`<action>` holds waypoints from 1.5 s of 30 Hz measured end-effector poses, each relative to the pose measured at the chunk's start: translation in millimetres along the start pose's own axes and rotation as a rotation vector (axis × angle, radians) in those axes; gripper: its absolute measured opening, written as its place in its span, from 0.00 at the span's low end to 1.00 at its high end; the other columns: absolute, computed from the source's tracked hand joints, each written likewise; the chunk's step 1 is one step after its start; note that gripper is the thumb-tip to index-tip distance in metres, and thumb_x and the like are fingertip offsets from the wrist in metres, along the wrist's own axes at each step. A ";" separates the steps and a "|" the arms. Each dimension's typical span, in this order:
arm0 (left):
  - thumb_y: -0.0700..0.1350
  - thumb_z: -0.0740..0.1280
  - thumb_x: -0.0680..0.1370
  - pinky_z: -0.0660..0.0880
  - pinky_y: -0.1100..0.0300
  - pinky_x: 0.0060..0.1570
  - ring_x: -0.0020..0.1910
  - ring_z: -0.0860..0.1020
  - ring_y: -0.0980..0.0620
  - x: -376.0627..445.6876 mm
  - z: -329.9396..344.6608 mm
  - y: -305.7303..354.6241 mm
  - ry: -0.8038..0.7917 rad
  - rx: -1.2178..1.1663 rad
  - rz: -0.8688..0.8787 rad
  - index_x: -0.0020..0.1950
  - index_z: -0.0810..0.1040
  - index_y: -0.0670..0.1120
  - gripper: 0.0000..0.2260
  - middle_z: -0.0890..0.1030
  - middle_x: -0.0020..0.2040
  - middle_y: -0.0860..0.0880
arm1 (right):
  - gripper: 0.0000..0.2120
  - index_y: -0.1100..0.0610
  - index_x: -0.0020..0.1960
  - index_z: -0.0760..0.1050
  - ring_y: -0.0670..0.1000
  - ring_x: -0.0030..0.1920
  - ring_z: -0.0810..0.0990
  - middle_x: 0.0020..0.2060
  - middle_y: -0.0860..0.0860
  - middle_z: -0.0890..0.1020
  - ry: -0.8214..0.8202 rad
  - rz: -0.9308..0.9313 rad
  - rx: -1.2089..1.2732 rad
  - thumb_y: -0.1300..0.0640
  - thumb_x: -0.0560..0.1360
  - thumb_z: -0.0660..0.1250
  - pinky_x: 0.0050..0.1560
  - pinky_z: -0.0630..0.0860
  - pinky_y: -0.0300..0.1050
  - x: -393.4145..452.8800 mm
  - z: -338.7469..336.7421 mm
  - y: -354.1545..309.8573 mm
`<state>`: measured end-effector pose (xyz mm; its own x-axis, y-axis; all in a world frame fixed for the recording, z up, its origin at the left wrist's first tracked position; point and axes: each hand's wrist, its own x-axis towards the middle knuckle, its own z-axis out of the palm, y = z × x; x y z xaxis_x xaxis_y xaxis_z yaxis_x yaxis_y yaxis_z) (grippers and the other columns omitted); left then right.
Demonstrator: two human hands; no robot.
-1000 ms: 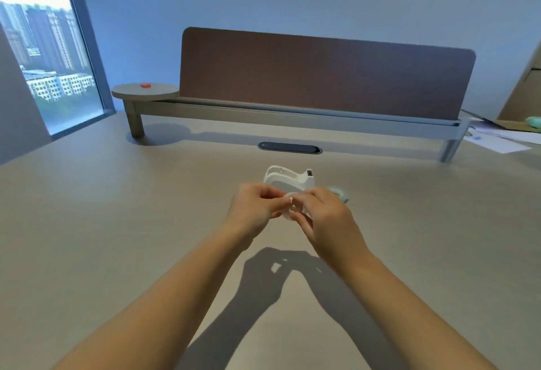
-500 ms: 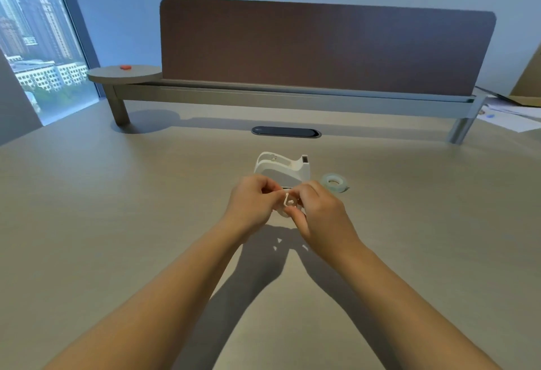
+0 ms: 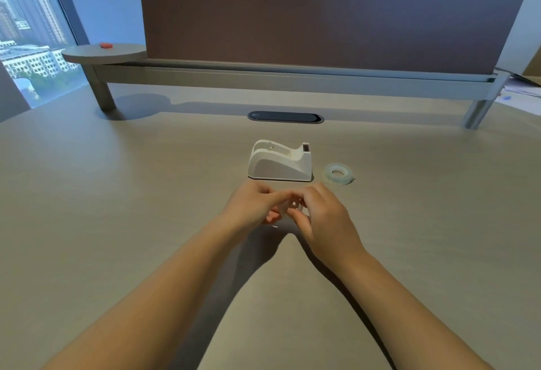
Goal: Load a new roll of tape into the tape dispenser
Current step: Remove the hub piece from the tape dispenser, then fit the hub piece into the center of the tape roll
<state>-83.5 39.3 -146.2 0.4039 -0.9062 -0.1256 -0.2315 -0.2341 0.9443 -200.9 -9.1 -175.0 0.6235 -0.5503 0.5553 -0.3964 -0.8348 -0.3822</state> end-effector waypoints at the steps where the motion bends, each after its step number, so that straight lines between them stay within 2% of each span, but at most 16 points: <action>1: 0.49 0.65 0.72 0.75 0.60 0.38 0.31 0.75 0.52 0.7 -0.2 -0.9 0.027 0.024 0.041 0.44 0.78 0.34 0.17 0.77 0.34 0.43 | 0.11 0.63 0.48 0.75 0.57 0.42 0.81 0.43 0.61 0.83 0.001 -0.002 0.000 0.57 0.69 0.63 0.43 0.73 0.39 1.4 0.2 0.6; 4: 0.49 0.64 0.73 0.75 0.55 0.40 0.33 0.75 0.49 0.8 0.7 -4.8 0.098 0.094 0.158 0.36 0.79 0.38 0.15 0.78 0.33 0.42 | 0.12 0.62 0.48 0.75 0.56 0.43 0.81 0.44 0.60 0.82 0.002 0.000 0.016 0.57 0.69 0.63 0.44 0.72 0.39 5.7 0.9 2.0; 6: 0.48 0.64 0.73 0.73 0.61 0.36 0.30 0.75 0.52 2.6 1.7 -10.1 0.143 0.106 0.184 0.31 0.76 0.44 0.13 0.77 0.29 0.46 | 0.12 0.62 0.49 0.75 0.56 0.45 0.80 0.45 0.60 0.82 -0.009 0.002 0.036 0.56 0.69 0.63 0.45 0.71 0.38 7.1 2.2 2.5; 9: 0.47 0.63 0.74 0.71 0.69 0.31 0.29 0.74 0.56 3.5 2.8 -14.8 0.201 0.166 0.232 0.30 0.73 0.48 0.12 0.75 0.28 0.51 | 0.14 0.63 0.50 0.75 0.57 0.46 0.80 0.46 0.61 0.81 -0.020 -0.004 0.046 0.56 0.69 0.61 0.46 0.71 0.39 8.0 6.7 2.4; 13: 0.45 0.63 0.74 0.74 0.54 0.40 0.33 0.75 0.50 5.5 0.9 -15.8 0.228 0.188 0.268 0.30 0.73 0.49 0.12 0.75 0.29 0.50 | 0.14 0.63 0.51 0.75 0.57 0.47 0.80 0.48 0.62 0.81 -0.029 0.012 0.061 0.56 0.70 0.61 0.47 0.71 0.39 9.7 9.7 0.1; 15: 0.45 0.63 0.74 0.74 0.53 0.39 0.32 0.74 0.51 6.8 0.9 -15.5 0.225 0.173 0.276 0.28 0.72 0.50 0.13 0.75 0.28 0.50 | 0.13 0.63 0.50 0.75 0.58 0.45 0.80 0.46 0.62 0.81 -0.019 -0.003 0.040 0.57 0.70 0.61 0.47 0.71 0.39 10.2 9.5 -0.2; 20: 0.45 0.63 0.74 0.71 0.60 0.33 0.24 0.73 0.59 9.0 1.7 -16.6 0.190 0.124 0.266 0.28 0.74 0.48 0.14 0.75 0.26 0.50 | 0.11 0.63 0.52 0.72 0.56 0.47 0.78 0.49 0.61 0.79 -0.025 -0.021 0.060 0.58 0.73 0.61 0.45 0.71 0.38 9.6 3.5 1.9; 23: 0.44 0.61 0.75 0.71 0.66 0.31 0.24 0.74 0.60 12.2 0.5 -18.5 0.187 0.116 0.230 0.29 0.75 0.49 0.14 0.75 0.27 0.50 | 0.10 0.61 0.55 0.68 0.50 0.46 0.74 0.52 0.57 0.76 -0.098 0.059 0.172 0.58 0.76 0.60 0.42 0.68 0.31 7.7 -0.1 2.6; 25: 0.44 0.61 0.75 0.71 0.66 0.32 0.29 0.74 0.56 14.3 -0.1 -20.2 0.176 0.168 0.184 0.31 0.76 0.48 0.12 0.75 0.28 0.50 | 0.08 0.58 0.53 0.68 0.47 0.43 0.73 0.47 0.53 0.76 -0.090 0.133 0.244 0.58 0.75 0.61 0.39 0.68 0.31 7.0 -2.0 3.2; 26: 0.44 0.61 0.75 0.72 0.62 0.36 0.32 0.75 0.52 15.6 0.1 -21.2 0.174 0.198 0.164 0.34 0.77 0.46 0.11 0.77 0.30 0.49 | 0.06 0.56 0.51 0.68 0.45 0.41 0.73 0.45 0.50 0.75 -0.056 0.185 0.296 0.58 0.75 0.61 0.38 0.70 0.30 7.0 -4.0 3.5; 28: 0.44 0.61 0.75 0.72 0.54 0.44 0.38 0.76 0.46 17.3 1.1 -21.2 0.204 0.285 0.162 0.44 0.78 0.43 0.07 0.81 0.38 0.45 | 0.04 0.54 0.49 0.69 0.42 0.38 0.74 0.39 0.45 0.74 0.027 0.296 0.397 0.59 0.75 0.62 0.35 0.72 0.25 6.2 -9.2 6.3; 30: 0.45 0.61 0.75 0.71 0.54 0.46 0.44 0.77 0.44 18.5 2.1 -20.2 0.234 0.406 0.206 0.48 0.76 0.43 0.08 0.82 0.45 0.42 | 0.05 0.57 0.50 0.71 0.41 0.36 0.74 0.37 0.42 0.73 0.077 0.374 0.439 0.61 0.75 0.61 0.34 0.71 0.22 4.4 -15.3 11.2; 33: 0.45 0.58 0.76 0.69 0.55 0.46 0.50 0.76 0.43 20.3 1.8 -19.4 0.250 0.620 0.266 0.48 0.76 0.42 0.10 0.81 0.50 0.42 | 0.06 0.58 0.51 0.73 0.43 0.36 0.74 0.39 0.49 0.76 0.122 0.430 0.409 0.62 0.75 0.60 0.37 0.72 0.27 0.5 -23.5 22.0; 36: 0.46 0.56 0.77 0.65 0.58 0.43 0.51 0.74 0.43 24.5 0.6 -21.7 0.249 0.771 0.295 0.49 0.78 0.41 0.13 0.78 0.52 0.42 | 0.09 0.61 0.53 0.75 0.47 0.39 0.74 0.45 0.55 0.78 0.159 0.468 0.345 0.63 0.75 0.61 0.35 0.67 0.30 -3.7 -29.7 36.1; 40: 0.48 0.54 0.78 0.66 0.56 0.42 0.53 0.74 0.42 23.6 12.6 -6.8 0.256 0.937 0.376 0.53 0.77 0.41 0.16 0.76 0.55 0.42 | 0.09 0.61 0.54 0.74 0.48 0.41 0.74 0.45 0.54 0.77 0.194 0.528 0.325 0.62 0.73 0.63 0.35 0.66 0.31 -9.7 -45.6 55.3; 45: 0.45 0.59 0.76 0.68 0.53 0.56 0.60 0.70 0.43 39.8 55.7 24.1 0.135 0.884 0.509 0.63 0.71 0.42 0.16 0.74 0.61 0.42 | 0.09 0.61 0.52 0.73 0.41 0.36 0.72 0.44 0.52 0.75 0.191 0.594 0.282 0.61 0.73 0.65 0.32 0.69 0.24 -13.0 -61.8 83.6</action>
<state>-122.3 -22.1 -145.4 0.1590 -0.9360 0.3139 -0.9497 -0.0581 0.3078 -283.8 -72.8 -168.5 0.2149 -0.9285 0.3029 -0.4274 -0.3682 -0.8257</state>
